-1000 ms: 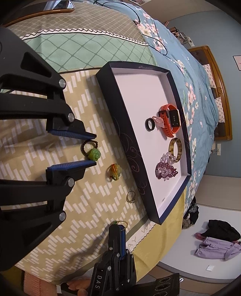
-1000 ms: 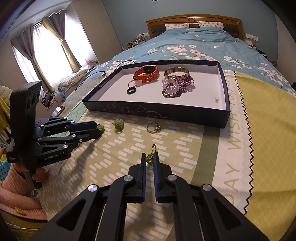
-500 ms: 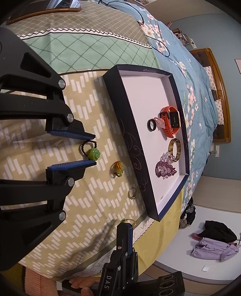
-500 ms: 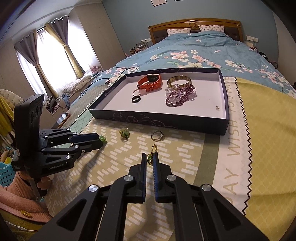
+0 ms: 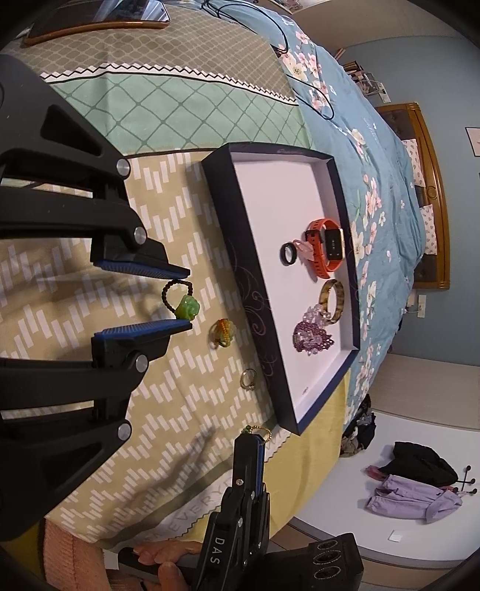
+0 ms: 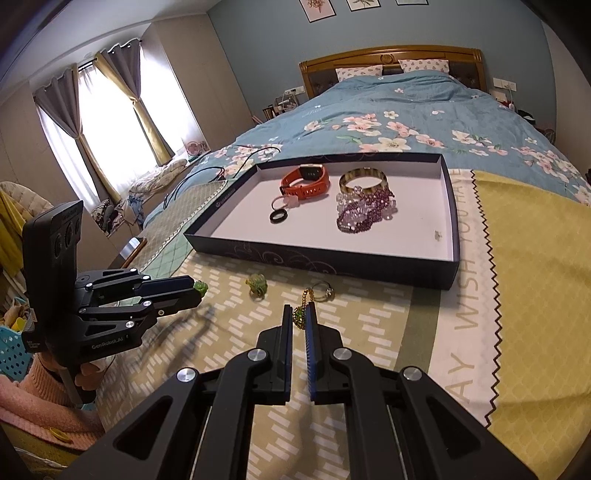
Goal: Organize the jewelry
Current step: 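Carry the green-bead ring with the left tool while the right tool carries the gold ring over the box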
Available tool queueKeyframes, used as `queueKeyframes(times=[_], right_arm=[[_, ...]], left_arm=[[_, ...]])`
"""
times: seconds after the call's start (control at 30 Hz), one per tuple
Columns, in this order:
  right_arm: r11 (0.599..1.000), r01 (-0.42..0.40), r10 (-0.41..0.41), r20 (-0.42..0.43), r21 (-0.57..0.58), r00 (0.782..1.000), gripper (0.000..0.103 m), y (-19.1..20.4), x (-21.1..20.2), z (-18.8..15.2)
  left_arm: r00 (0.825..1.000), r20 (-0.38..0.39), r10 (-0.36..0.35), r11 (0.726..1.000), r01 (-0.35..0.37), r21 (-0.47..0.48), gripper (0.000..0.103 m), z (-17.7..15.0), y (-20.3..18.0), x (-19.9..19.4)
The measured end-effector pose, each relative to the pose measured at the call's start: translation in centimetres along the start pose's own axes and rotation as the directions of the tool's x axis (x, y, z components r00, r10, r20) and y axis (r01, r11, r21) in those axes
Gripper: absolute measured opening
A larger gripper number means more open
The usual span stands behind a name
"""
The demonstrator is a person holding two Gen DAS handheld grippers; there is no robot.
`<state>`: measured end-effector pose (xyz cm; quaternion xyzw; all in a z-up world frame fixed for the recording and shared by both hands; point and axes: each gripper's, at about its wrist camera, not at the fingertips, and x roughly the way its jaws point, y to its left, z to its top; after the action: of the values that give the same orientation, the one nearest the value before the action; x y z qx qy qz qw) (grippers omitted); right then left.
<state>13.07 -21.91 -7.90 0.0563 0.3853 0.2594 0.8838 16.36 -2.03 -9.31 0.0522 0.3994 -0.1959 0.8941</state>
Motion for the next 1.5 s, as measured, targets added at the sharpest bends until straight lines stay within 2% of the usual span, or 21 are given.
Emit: queueKeyframes(times=[0.8, 1.5], right_arm=[[1.0, 0.009, -0.007, 0.051, -0.028, 0.999, 0.005, 0.1, -0.1, 2.3], [0.998, 0.035, -0.031, 0.069, -0.058, 0.997, 0.005, -0.5, 1.3, 5.5]], left_arm=[[0.996, 0.085, -0.005, 1.0, 0.006, -0.02, 0.022, 2.0, -0.1, -1.8], [0.993, 0.117, 0.021, 1.0, -0.019, -0.022, 0.022, 4.8, 0.9, -0.4]])
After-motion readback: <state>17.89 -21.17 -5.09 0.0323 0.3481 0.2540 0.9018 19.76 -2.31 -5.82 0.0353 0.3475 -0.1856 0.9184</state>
